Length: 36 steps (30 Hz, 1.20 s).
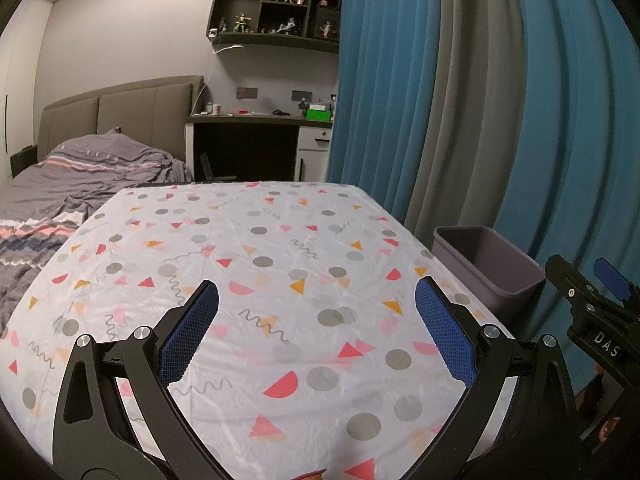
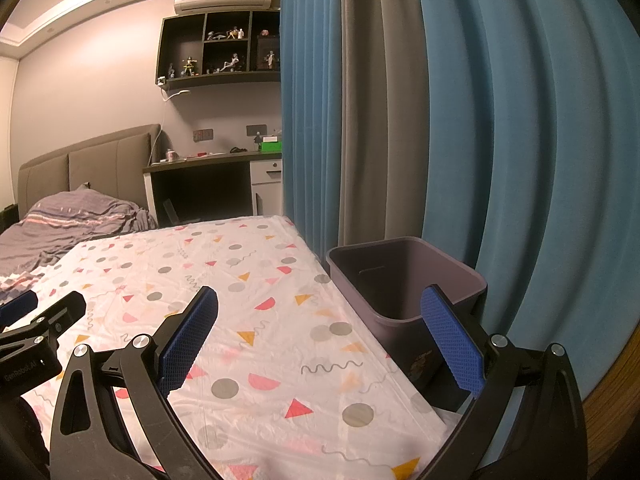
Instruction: Collect trash
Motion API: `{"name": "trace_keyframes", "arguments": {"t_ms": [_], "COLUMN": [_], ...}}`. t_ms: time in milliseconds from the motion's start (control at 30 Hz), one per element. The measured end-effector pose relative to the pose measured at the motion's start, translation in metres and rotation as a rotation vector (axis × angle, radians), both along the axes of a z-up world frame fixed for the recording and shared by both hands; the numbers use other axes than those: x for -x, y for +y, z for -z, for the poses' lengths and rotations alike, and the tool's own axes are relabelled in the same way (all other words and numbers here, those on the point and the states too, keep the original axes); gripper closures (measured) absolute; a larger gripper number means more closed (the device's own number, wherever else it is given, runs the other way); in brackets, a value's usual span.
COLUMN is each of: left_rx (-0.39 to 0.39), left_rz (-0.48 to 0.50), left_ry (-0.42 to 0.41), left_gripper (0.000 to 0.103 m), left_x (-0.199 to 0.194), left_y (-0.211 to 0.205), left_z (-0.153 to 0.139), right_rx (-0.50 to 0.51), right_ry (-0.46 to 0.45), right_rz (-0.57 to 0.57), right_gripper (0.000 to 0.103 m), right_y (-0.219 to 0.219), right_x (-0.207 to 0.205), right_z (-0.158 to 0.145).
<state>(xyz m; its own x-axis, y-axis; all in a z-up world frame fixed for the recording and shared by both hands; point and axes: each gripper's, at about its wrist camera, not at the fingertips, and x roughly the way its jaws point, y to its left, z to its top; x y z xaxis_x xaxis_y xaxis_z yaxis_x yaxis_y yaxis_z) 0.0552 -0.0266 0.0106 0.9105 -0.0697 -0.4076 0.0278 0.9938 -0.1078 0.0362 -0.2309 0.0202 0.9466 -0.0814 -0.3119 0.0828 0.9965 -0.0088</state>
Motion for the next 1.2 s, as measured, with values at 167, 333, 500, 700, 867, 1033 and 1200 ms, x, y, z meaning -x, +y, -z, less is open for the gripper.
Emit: {"name": "trace_keyframes", "arguments": {"t_ms": [167,333,500,700,867,1033,1200], "left_rx": [0.001,0.001,0.0,0.002,0.001,0.0,-0.006], "left_rz": [0.001,0.001,0.0,0.001,0.001,0.002,0.01], "left_ry": [-0.001,0.0,0.0,-0.001,-0.001,-0.002,-0.016], "left_gripper": [0.006,0.006,0.006,0.006,0.006,0.006,0.006], "left_x": [0.0,0.0,0.0,0.0,0.0,0.0,0.002], "left_y": [-0.001,-0.001,-0.001,-0.002,-0.003,-0.002,-0.011], "left_z": [0.0,0.0,0.0,0.0,0.0,0.0,0.002], "right_rx": [0.0,-0.001,0.0,-0.002,-0.001,-0.002,-0.002], "right_ry": [0.0,0.0,0.001,0.001,0.001,0.001,0.002], "right_rz": [-0.001,-0.001,-0.001,-0.002,-0.002,-0.001,-0.002], "right_gripper": [0.006,0.006,0.006,0.006,0.006,0.006,0.006], "right_y": [-0.001,0.0,-0.001,-0.002,-0.002,-0.003,-0.004], "right_x": [0.0,0.0,0.0,0.0,0.0,0.0,0.0], "right_z": [0.0,0.0,0.0,0.0,0.0,0.0,0.0]}}
